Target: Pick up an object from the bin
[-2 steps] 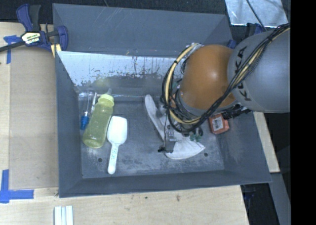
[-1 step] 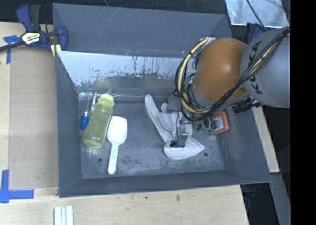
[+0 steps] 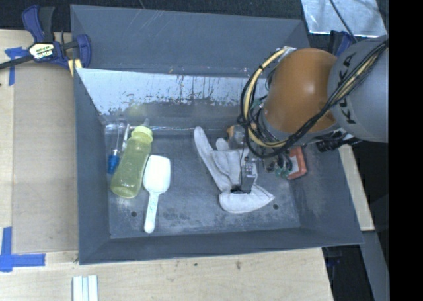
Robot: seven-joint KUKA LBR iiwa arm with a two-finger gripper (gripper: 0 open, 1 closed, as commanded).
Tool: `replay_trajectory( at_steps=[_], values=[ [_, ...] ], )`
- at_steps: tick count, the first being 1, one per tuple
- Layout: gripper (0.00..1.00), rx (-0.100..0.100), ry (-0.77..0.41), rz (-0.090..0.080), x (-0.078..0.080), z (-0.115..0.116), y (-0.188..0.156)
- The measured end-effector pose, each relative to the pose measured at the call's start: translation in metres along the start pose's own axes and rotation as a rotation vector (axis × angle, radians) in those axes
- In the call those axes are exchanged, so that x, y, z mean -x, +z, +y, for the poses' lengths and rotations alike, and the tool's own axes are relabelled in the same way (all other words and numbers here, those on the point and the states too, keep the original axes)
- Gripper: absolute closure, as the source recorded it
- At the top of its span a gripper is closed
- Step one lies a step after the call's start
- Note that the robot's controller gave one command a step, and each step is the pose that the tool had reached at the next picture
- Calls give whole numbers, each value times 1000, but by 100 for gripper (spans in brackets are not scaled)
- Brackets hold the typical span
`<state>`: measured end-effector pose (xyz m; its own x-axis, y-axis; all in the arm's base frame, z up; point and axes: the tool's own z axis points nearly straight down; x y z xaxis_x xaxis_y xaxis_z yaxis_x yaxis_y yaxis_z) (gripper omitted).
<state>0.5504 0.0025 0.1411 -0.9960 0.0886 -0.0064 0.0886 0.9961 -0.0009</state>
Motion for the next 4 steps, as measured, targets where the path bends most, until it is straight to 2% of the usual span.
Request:
replay_trajectory(
  at_steps=[1, 2, 3, 4],
  values=[
    [0, 2, 17, -4, 9, 6, 42],
    [100, 4, 157, -8, 14, 3, 65],
    [100, 4, 157, -8, 14, 3, 65],
    [100, -1, 150, 10, 7, 10, 23]
  ],
)
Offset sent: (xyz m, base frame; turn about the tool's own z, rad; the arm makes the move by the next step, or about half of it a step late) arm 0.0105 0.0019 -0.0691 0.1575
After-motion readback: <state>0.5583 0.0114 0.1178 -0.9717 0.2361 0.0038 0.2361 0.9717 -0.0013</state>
